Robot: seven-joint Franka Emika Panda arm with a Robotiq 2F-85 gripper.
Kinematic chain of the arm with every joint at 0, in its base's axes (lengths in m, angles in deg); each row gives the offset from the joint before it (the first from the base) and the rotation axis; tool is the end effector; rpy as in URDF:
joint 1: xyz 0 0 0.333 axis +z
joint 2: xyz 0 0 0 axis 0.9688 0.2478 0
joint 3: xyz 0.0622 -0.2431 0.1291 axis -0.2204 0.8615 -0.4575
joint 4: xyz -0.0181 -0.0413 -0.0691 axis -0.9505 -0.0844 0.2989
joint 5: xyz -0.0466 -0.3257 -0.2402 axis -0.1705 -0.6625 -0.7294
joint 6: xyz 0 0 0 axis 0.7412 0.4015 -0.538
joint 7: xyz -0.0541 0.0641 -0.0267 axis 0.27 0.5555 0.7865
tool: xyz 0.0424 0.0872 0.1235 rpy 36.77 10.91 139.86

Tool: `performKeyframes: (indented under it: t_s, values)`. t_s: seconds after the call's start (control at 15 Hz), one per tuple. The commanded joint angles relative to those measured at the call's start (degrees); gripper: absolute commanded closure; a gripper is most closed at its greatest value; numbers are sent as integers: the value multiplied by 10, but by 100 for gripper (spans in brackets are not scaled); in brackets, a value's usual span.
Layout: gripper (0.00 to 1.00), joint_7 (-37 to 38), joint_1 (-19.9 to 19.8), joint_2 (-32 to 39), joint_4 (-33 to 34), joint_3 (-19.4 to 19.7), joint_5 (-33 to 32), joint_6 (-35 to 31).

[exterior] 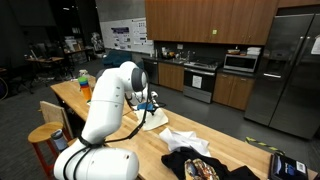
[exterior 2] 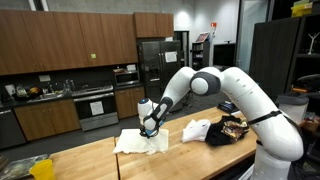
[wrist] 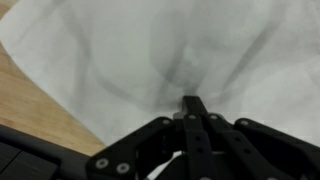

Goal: Pick up to unfold the tote bag

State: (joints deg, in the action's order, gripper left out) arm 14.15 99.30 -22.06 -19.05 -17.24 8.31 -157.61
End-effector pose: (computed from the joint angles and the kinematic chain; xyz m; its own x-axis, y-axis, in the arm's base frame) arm 0.6425 0.2486 0.1123 0.9535 0.1942 0.2305 0.1645 -0.9761 0.1418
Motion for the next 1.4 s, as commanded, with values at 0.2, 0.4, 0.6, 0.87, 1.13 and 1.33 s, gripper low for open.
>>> performKeyframes:
  t_s: [0.2, 0.4, 0.6, 0.87, 1.13, 1.33]
  values:
    - [100, -15, -11, -25, -22, -8, 35, -7]
    - [100, -3, 7, -53, -31, 6, 25, -13]
    - [98, -6, 6, -55, -24, 4, 24, -14]
    - [75, -6, 6, -53, -23, 4, 24, -14]
    - [74, -6, 6, -52, -23, 4, 24, -14]
    - [74, -6, 6, -52, -23, 4, 24, -14]
